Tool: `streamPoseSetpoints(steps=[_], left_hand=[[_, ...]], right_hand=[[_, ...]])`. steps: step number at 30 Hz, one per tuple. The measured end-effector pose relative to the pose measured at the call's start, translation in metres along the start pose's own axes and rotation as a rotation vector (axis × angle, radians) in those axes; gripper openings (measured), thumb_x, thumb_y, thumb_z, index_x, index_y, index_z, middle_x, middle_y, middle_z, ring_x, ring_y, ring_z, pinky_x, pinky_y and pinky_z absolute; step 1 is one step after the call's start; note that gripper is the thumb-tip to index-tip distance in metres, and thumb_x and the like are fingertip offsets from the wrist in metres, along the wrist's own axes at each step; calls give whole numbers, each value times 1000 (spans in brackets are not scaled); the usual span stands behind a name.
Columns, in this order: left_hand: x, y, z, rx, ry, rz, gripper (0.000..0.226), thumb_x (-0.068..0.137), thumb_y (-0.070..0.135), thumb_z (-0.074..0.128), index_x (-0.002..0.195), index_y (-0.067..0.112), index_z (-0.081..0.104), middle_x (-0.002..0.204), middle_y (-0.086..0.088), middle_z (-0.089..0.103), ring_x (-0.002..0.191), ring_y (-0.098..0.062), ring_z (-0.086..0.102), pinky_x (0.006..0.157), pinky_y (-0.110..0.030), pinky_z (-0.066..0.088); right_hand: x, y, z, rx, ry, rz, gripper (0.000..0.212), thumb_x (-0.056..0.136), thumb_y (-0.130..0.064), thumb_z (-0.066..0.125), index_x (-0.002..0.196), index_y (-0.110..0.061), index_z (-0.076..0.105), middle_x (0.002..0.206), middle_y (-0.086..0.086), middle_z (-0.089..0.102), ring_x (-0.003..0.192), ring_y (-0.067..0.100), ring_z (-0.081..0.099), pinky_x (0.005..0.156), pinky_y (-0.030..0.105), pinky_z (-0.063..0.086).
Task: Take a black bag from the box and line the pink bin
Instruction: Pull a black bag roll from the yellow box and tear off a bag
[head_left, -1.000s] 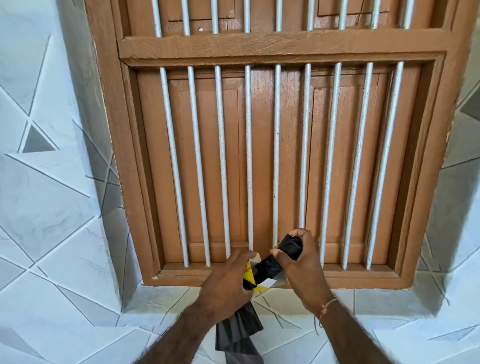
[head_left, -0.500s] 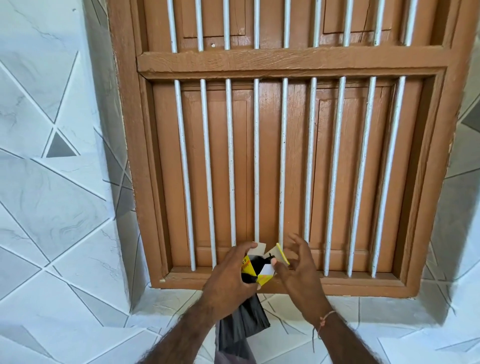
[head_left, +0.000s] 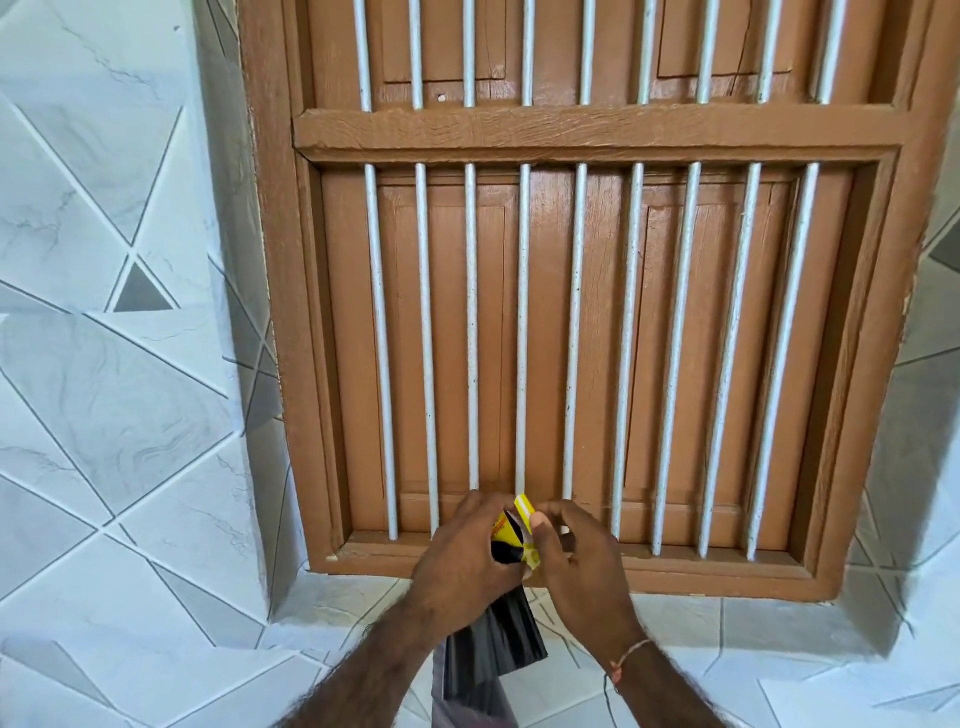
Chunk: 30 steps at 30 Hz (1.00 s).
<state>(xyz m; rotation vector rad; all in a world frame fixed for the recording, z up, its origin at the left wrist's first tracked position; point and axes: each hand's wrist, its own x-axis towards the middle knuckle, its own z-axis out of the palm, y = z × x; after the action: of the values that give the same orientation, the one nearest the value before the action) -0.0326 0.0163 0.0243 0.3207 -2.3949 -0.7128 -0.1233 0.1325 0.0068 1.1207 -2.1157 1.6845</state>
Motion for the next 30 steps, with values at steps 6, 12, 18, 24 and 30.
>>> streamPoseSetpoints(steps=[6,12,18,24,30], left_hand=[[-3,4,1,-21,45,-69,68,66,32,80,114,49,34,112,22,58,96,-3,60,80,-32,57],[-3,10,0,13,52,-47,73,74,37,79,131,41,33,130,17,54,107,-4,56,85,-22,54],[-2,11,-4,-3,50,-27,78,76,37,78,139,36,32,139,14,48,107,2,46,86,-16,47],[-2,11,-3,37,56,-38,80,77,39,76,141,40,28,143,14,46,120,-6,50,89,-19,48],[-10,-10,-13,120,189,-228,64,70,54,75,125,34,48,124,11,58,102,-12,62,83,-32,55]], right_hand=[[3,0,6,58,37,69,10,88,-20,65,87,-29,60,86,-10,66,78,13,67,65,27,57],[0,-1,14,34,104,57,17,88,-18,64,80,-29,54,79,-7,63,70,17,63,57,24,50],[-5,-2,20,53,82,1,3,91,-25,61,91,-22,63,89,-5,65,87,10,61,70,21,50],[-2,-2,19,47,88,-6,11,86,-21,69,83,-28,61,88,-7,65,88,9,61,73,24,52],[20,10,7,210,273,155,15,90,-16,63,77,-22,60,79,-6,66,78,24,65,68,42,59]])
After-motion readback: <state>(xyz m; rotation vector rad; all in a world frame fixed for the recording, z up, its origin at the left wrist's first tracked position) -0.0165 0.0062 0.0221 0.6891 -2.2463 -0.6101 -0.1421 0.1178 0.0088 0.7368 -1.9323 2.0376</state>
